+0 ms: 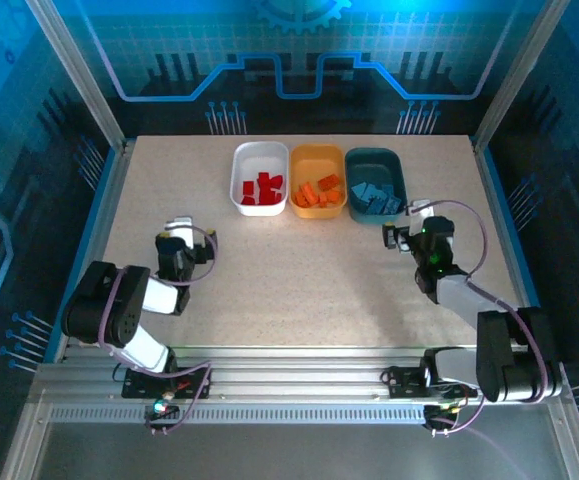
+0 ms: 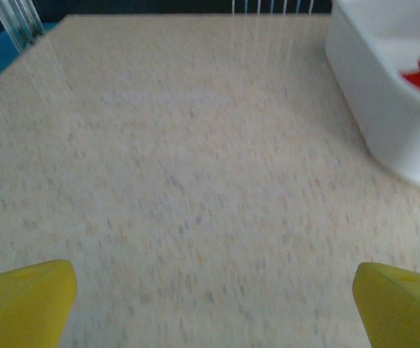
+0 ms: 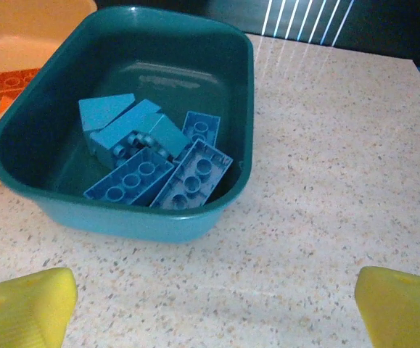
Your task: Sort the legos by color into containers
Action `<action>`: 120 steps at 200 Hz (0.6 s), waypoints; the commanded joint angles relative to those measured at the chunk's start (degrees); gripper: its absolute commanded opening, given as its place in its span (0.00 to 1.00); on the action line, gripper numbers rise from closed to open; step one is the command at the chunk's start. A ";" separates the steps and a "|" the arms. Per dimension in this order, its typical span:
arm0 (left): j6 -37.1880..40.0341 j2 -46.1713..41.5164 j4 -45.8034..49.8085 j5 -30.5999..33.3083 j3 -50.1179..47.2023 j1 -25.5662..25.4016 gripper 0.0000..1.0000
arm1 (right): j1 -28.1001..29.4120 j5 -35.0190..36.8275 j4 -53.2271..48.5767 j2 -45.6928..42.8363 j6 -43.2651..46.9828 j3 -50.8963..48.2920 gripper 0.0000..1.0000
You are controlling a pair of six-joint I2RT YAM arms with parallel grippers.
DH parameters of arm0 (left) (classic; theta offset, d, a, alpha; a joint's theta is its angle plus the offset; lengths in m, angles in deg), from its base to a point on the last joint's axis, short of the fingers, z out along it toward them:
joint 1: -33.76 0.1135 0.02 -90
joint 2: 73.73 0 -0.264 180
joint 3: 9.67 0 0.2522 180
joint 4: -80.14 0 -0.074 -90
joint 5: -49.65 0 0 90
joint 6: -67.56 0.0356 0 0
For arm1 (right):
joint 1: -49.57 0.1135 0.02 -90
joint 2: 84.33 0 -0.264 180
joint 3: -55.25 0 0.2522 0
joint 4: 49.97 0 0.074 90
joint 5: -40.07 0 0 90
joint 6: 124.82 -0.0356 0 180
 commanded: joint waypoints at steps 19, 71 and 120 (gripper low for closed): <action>-2.82 -1.53 4.02 -2.39 4.12 1.53 0.99 | -1.05 -4.19 8.70 -1.39 1.71 -0.54 1.00; -2.75 -1.58 3.94 -2.39 4.12 1.53 0.99 | 0.47 -6.02 6.40 -4.51 3.54 -2.53 1.00; -1.41 -1.54 4.76 -4.86 4.64 1.27 0.99 | 2.24 -5.28 9.59 -1.75 2.28 -6.16 1.00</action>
